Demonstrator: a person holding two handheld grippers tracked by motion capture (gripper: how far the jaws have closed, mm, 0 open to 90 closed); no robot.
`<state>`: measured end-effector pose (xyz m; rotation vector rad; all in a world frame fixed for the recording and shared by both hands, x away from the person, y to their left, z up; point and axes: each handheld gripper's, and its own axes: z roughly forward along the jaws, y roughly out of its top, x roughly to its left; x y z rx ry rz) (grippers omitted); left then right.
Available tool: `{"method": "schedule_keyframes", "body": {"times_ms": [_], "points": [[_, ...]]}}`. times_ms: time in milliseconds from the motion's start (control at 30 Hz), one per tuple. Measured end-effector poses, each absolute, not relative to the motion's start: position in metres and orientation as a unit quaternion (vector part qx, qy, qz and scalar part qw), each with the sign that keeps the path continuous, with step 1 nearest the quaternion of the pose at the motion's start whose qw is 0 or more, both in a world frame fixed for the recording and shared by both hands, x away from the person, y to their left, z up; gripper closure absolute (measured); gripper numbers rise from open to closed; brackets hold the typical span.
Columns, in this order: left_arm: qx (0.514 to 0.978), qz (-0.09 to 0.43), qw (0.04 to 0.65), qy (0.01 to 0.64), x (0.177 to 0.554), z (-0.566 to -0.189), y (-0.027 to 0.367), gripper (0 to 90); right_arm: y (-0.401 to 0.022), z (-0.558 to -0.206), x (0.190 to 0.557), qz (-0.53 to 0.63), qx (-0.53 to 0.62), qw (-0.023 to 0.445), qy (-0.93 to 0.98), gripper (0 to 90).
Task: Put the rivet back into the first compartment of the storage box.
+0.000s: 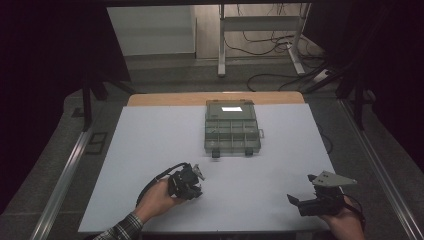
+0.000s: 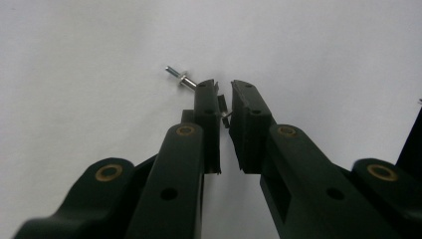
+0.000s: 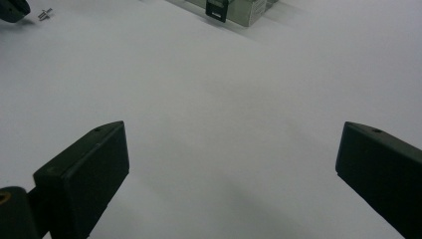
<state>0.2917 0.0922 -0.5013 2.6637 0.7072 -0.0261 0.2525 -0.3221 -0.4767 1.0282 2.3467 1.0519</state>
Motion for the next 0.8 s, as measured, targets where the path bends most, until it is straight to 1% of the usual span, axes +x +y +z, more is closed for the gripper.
{"method": "schedule_keyframes", "body": {"times_ms": [467,667,800], "points": [[0.943,-0.013,0.204,0.263,0.308,-0.490,0.098,82.7,-0.323,-0.476,0.253,0.381,0.368,0.186,0.828,0.4],[0.937,-0.014,0.214,0.274,0.321,-0.482,0.105,82.6,-0.323,-0.476,0.253,0.386,0.368,0.184,0.826,0.2],[0.935,-0.003,0.216,0.281,0.333,-0.475,0.107,82.6,-0.323,-0.476,0.253,0.387,0.367,0.183,0.826,0.0]]}}
